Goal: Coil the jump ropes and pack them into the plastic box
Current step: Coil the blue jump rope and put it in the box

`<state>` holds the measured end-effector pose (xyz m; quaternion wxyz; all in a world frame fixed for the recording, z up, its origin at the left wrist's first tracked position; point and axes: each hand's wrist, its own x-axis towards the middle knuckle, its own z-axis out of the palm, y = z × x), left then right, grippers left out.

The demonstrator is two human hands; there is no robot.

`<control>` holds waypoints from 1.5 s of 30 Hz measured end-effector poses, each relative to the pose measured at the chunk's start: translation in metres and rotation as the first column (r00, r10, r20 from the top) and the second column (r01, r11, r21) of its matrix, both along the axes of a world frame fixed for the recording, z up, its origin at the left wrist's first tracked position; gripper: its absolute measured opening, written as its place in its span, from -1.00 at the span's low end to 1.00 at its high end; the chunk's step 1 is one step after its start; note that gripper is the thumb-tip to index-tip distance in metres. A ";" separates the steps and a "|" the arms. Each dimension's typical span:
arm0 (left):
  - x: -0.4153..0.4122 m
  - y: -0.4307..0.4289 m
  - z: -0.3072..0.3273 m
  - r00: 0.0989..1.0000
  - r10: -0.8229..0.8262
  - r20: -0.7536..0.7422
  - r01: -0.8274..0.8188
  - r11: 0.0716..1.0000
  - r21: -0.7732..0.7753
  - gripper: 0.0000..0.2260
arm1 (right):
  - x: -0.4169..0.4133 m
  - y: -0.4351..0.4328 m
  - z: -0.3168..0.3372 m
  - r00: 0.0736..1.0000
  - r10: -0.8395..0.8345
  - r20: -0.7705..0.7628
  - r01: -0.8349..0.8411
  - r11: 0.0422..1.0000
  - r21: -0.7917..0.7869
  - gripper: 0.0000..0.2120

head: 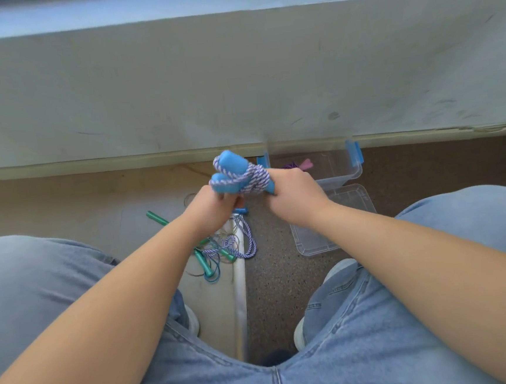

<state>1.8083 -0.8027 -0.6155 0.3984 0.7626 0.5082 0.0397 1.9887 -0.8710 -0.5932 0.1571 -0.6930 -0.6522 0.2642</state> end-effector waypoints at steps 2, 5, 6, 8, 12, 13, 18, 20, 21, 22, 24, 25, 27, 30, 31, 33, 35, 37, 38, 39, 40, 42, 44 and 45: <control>0.006 -0.007 0.004 0.997 -0.074 0.001 0.074 0.996 0.041 -0.68 | 0.001 0.004 -0.002 0.988 -0.121 0.091 0.125 0.991 -0.045 -0.70; 0.013 -0.013 0.008 0.958 -0.280 -0.068 0.287 0.944 0.163 -0.67 | 0.004 0.008 -0.006 0.946 -0.242 0.216 0.269 0.957 -0.106 -0.74; 0.014 -0.015 0.009 0.933 -0.347 -0.093 0.359 0.907 0.218 -0.65 | 0.006 0.009 -0.008 0.934 -0.249 0.258 0.291 0.947 -0.140 -0.75; 0.015 -0.015 0.010 0.886 -0.429 -0.177 0.464 0.829 0.313 -0.62 | 0.007 0.007 -0.011 0.921 -0.176 0.347 0.261 0.941 -0.217 -0.74; 0.015 -0.013 0.011 0.846 -0.390 -0.364 0.532 0.657 0.534 -0.53 | 0.002 0.002 -0.011 0.828 0.174 0.533 -0.004 0.952 -0.305 -0.75; 0.015 -0.011 0.012 0.866 -0.356 -0.352 0.500 0.646 0.577 -0.52 | 0.000 0.000 -0.010 0.789 0.273 0.551 -0.098 0.940 -0.326 -0.76; 0.009 0.002 0.010 0.927 -0.262 -0.268 0.370 0.755 0.541 -0.46 | -0.001 -0.001 -0.002 0.676 0.605 0.420 -0.494 0.796 -0.350 -0.96; 0.005 0.007 0.008 0.968 -0.194 -0.160 0.238 0.910 0.339 -0.44 | 0.005 0.003 -0.003 0.701 0.593 0.396 -0.538 0.804 -0.252 -0.91; 0.006 0.008 0.008 0.988 -0.123 -0.096 0.140 0.971 0.194 -0.42 | 0.008 0.004 -0.003 0.745 0.567 0.350 -0.528 0.823 -0.209 -0.86; 0.004 0.008 0.006 1.000 -0.016 -0.012 0.016 0.999 0.034 -0.42 | 0.010 0.003 -0.003 0.806 0.528 0.269 -0.501 0.849 -0.167 -0.83; 0.006 0.005 -0.001 0.961 0.252 0.117 -0.220 0.947 -0.236 -0.53 | 0.008 0.001 -0.001 0.913 0.396 0.098 -0.387 0.916 -0.103 -0.83; 0.007 0.000 -0.005 0.936 0.336 0.107 -0.290 0.906 -0.309 -0.65 | 0.006 0.002 0.001 0.951 0.306 0.047 -0.302 0.950 -0.079 -0.86; 0.011 -0.012 -0.010 0.929 0.357 0.092 -0.303 0.880 -0.365 -0.71 | 0.006 0.007 0.002 0.992 0.123 0.013 -0.122 0.991 -0.054 -0.87; 0.023 -0.021 -0.009 0.953 0.264 0.148 -0.211 0.930 -0.300 -0.62 | 0.013 0.013 -0.001 0.987 -0.037 0.155 0.050 0.995 -0.081 -0.97; 0.027 -0.022 -0.007 0.981 0.163 0.100 -0.139 0.967 -0.212 -0.63 | 0.015 0.014 -0.003 0.975 -0.075 0.207 0.098 0.990 -0.105 -0.92; 0.030 -0.024 -0.006 0.997 -0.046 -0.061 0.044 0.999 -0.020 -0.66 | 0.018 0.011 -0.005 0.949 -0.112 0.294 0.164 0.974 -0.158 -0.79; 0.029 -0.026 -0.003 0.968 -0.178 -0.176 0.203 0.970 0.137 -0.66 | 0.018 0.008 -0.005 0.899 -0.056 0.434 0.147 0.973 -0.180 -0.75; 0.028 -0.026 0.001 0.910 -0.270 -0.316 0.363 0.886 0.289 -0.63 | 0.016 0.005 -0.007 0.843 0.046 0.536 0.080 0.974 -0.210 -0.74; 0.027 -0.024 0.003 0.883 -0.281 -0.377 0.417 0.839 0.351 -0.61 | 0.014 0.004 -0.007 0.825 0.093 0.557 0.049 0.971 -0.234 -0.74; 0.026 -0.023 0.006 0.864 -0.281 -0.418 0.452 0.799 0.397 -0.60 | 0.013 0.003 -0.008 0.815 0.135 0.564 0.022 0.965 -0.262 -0.74; 0.025 -0.021 0.009 0.850 -0.279 -0.447 0.480 0.760 0.437 -0.60 | 0.012 0.002 -0.008 0.805 0.174 0.567 -0.004 0.957 -0.289 -0.74; 0.022 -0.018 0.013 0.832 -0.276 -0.481 0.520 0.693 0.500 -0.62 | 0.010 0.001 -0.008 0.782 0.252 0.570 -0.056 0.940 -0.337 -0.73; 0.018 -0.015 0.014 0.854 -0.273 -0.443 0.500 0.665 0.555 -0.64 | 0.010 0.001 -0.007 0.773 0.317 0.549 -0.118 0.922 -0.368 -0.75; 0.016 -0.013 0.014 0.881 -0.270 -0.388 0.460 0.678 0.574 -0.64 | 0.011 0.001 -0.006 0.767 0.361 0.531 -0.166 0.910 -0.380 -0.79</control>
